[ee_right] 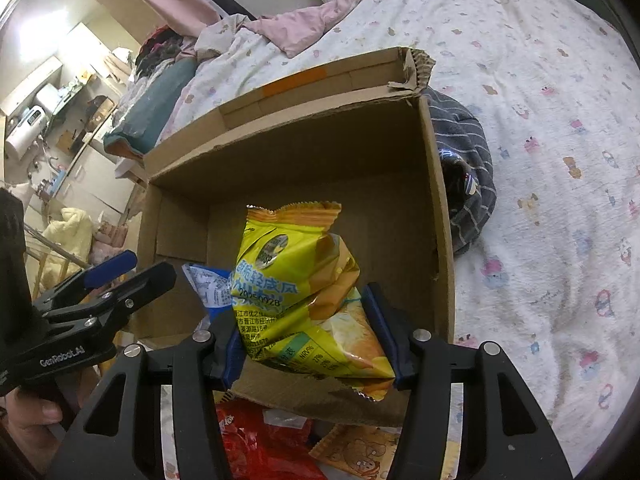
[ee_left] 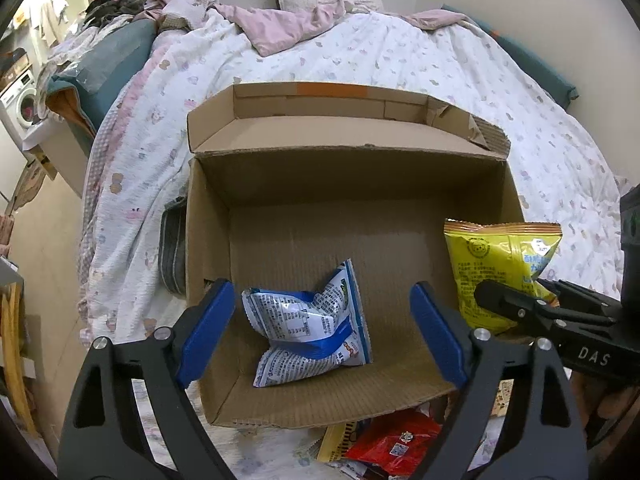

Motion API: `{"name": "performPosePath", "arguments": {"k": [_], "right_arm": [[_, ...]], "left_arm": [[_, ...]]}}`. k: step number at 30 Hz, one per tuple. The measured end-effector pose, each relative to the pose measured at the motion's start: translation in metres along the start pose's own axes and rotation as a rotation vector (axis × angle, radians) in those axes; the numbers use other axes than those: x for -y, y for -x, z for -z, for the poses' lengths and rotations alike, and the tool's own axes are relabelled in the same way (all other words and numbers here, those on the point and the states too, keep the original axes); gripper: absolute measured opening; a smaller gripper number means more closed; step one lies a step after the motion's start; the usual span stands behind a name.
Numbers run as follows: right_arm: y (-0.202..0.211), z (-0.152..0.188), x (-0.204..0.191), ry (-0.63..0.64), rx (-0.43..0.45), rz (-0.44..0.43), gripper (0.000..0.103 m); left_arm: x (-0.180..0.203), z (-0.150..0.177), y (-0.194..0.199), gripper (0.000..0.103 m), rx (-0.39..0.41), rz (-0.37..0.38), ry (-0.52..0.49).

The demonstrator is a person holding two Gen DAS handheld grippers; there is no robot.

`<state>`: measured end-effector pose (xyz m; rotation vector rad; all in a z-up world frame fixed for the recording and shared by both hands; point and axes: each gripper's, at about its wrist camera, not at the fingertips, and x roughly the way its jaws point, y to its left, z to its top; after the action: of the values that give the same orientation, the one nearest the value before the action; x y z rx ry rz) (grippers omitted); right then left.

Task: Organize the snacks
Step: 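Carry both bags over the box and open both grippers to drop them, then withdraw both grippers from the box back toward the snack pile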

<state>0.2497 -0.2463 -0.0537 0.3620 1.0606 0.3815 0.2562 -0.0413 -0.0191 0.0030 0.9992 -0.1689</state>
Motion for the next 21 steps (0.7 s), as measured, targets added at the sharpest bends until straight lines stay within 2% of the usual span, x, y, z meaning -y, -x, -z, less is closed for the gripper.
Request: {"name": "performPosePath", "arguments": {"k": [6, 8, 9, 21], "right_arm": [[0.006, -0.003, 0.002, -0.009, 0.027, 0.014, 0.071], [0.011, -0.004, 0.001, -0.002, 0.056, 0.022, 0.081], [0.014, -0.004, 0.001, -0.001, 0.071, 0.025, 0.083], [0.015, -0.006, -0.001, 0.012, 0.077, 0.023, 0.083]], "left_arm": [[0.002, -0.001, 0.007, 0.087, 0.030, -0.009, -0.016], [0.002, -0.002, 0.009, 0.087, 0.038, -0.009, -0.016], [0.001, -0.002, 0.010, 0.087, 0.044, -0.009, -0.014], [-0.003, -0.002, 0.012, 0.087, 0.043, -0.006, 0.000]]}}
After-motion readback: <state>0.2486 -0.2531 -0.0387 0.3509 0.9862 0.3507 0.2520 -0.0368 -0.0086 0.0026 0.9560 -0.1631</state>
